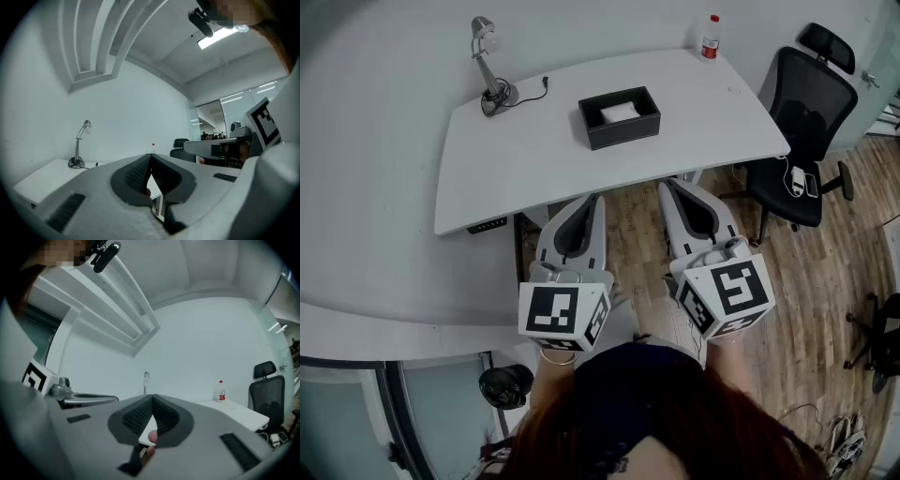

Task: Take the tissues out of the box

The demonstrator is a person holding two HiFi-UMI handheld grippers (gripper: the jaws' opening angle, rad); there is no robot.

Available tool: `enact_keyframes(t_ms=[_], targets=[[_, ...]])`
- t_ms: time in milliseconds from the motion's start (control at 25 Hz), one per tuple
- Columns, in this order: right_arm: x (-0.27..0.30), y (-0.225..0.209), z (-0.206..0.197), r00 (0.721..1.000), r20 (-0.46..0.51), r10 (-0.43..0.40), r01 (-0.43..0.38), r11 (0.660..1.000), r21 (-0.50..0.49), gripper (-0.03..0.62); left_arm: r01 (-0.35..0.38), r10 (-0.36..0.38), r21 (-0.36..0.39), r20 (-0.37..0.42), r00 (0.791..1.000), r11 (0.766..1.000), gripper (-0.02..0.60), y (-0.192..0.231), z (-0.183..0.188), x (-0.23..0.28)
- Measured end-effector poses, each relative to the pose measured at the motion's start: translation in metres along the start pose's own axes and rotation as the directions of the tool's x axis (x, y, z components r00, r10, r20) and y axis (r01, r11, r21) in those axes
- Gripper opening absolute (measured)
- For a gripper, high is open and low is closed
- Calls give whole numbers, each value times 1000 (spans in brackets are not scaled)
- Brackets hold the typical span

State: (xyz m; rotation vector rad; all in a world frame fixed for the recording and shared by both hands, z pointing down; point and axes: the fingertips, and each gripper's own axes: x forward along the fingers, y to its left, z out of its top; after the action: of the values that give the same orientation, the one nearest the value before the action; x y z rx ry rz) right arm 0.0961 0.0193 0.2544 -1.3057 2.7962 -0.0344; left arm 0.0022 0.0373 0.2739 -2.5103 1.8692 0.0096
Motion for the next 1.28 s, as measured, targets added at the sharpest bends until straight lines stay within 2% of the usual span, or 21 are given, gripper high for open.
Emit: enact_keyframes(t_ms=[560,760,920,1080,1280], targets=[[49,-21,-14,997,-71,-23,18,997,-71,18,-7,9,61,-41,999,998,20,41,-12,46],[70,-27,-14,997,-70,-29,24,996,-82,18,17,-15,49,-26,1000,999,20,57,-8,61],[84,-27,-16,990,-123,-65,57,996,-68,18,41,-40,50,-17,999,998,20,67,-6,69],[103,-25,-11,996,-66,-63,55,992,-115,18,67,-66,66,-20,998,996,21,77,-8,78],[118,-23,-12,995,-64,-70,63,992,-107,18,91,-91,48,-20,996,995,21,91,-8,86]])
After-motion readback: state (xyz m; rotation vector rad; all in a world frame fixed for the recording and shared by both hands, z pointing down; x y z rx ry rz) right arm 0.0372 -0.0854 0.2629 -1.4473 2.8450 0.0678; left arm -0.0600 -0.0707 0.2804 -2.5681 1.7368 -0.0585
